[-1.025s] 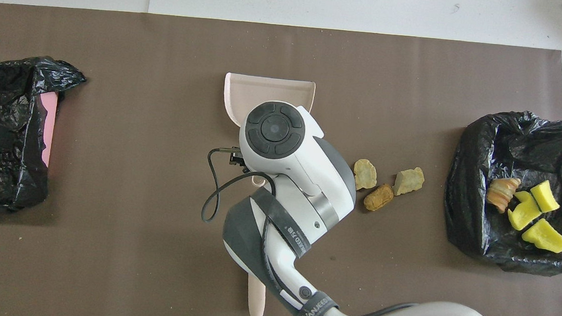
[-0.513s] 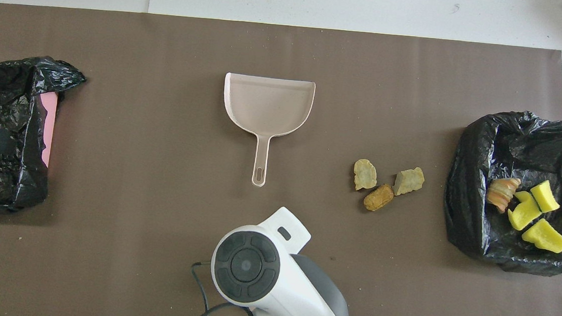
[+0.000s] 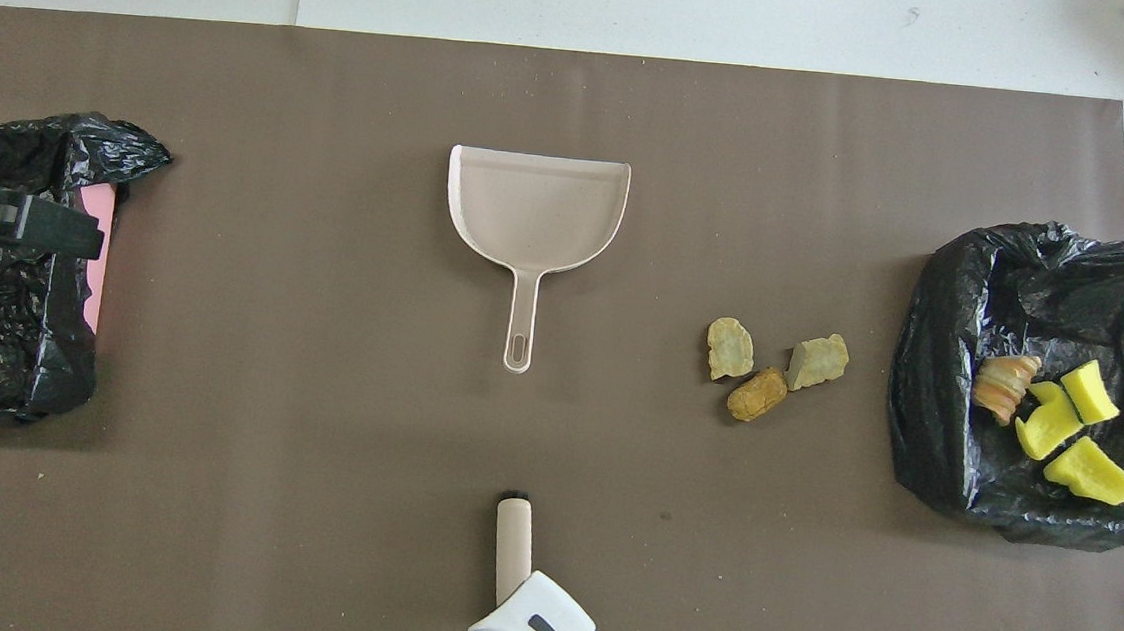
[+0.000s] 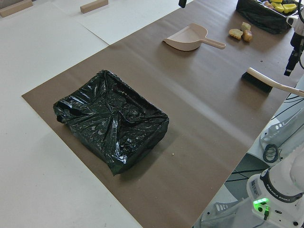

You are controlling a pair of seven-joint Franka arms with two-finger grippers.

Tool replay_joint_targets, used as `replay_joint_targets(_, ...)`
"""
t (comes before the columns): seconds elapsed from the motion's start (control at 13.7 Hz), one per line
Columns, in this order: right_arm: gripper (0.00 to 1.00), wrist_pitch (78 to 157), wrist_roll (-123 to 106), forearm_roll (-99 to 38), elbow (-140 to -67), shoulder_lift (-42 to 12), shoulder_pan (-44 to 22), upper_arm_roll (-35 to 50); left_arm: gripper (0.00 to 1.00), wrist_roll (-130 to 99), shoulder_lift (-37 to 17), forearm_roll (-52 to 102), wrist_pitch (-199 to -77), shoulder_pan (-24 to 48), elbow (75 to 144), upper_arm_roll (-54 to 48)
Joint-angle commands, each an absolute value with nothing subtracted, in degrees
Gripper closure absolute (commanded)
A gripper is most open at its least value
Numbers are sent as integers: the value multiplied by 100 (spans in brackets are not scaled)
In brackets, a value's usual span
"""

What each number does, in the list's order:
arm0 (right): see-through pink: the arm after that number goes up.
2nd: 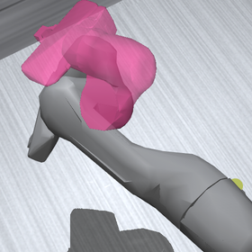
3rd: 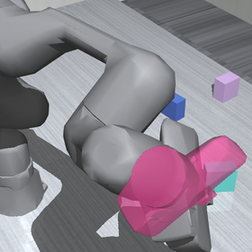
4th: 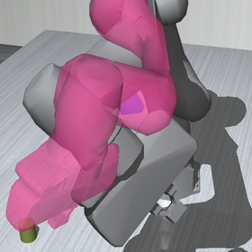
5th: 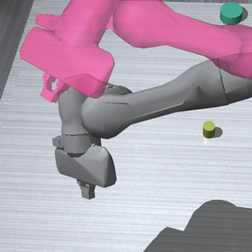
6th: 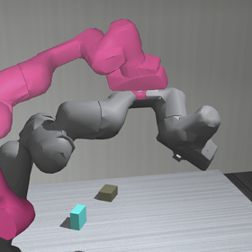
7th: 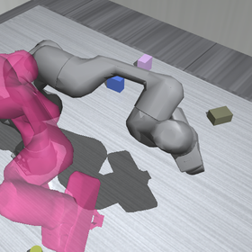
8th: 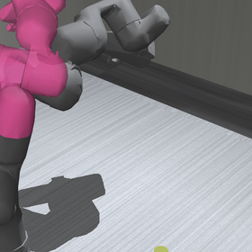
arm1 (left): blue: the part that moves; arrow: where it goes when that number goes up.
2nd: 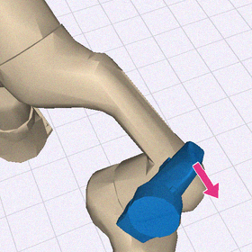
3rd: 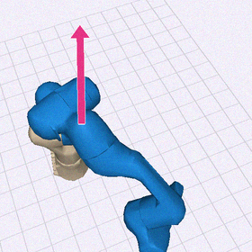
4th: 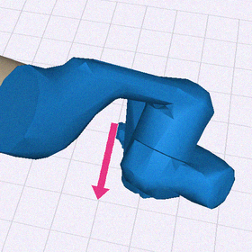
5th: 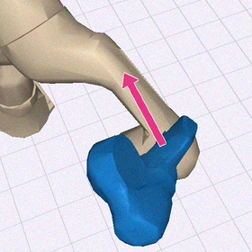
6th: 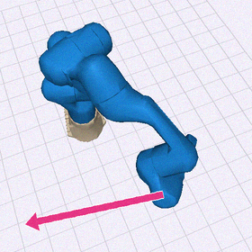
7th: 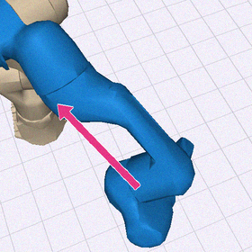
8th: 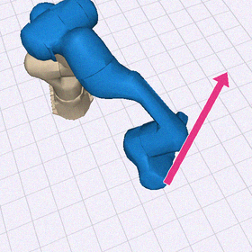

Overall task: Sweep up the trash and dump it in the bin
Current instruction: 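Withdraw the right gripper from the dustpan, then grasp the dustpan handle with the left gripper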

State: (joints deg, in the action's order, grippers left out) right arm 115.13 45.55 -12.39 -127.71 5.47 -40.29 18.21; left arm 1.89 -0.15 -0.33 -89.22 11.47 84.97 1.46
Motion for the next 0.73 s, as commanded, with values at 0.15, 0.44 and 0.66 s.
replay_joint_targets(0.15, 0, 12286, 4729, -1380, -13586, 535, -4472, 1802, 0, -61, -527, -44, -9885, 1783, 8788, 202)
replay_joint_targets(0.44, 0, 12331, 4728, -1389, -13799, 650, -4500, 1802, 0, -727, -1035, -44, -10668, 2380, 8903, 202)
replay_joint_targets(0.66, 13, 12340, 4729, -1643, -13887, 677, -4509, 1802, 0, -1070, -1579, -79, -11169, 2951, 8956, 211)
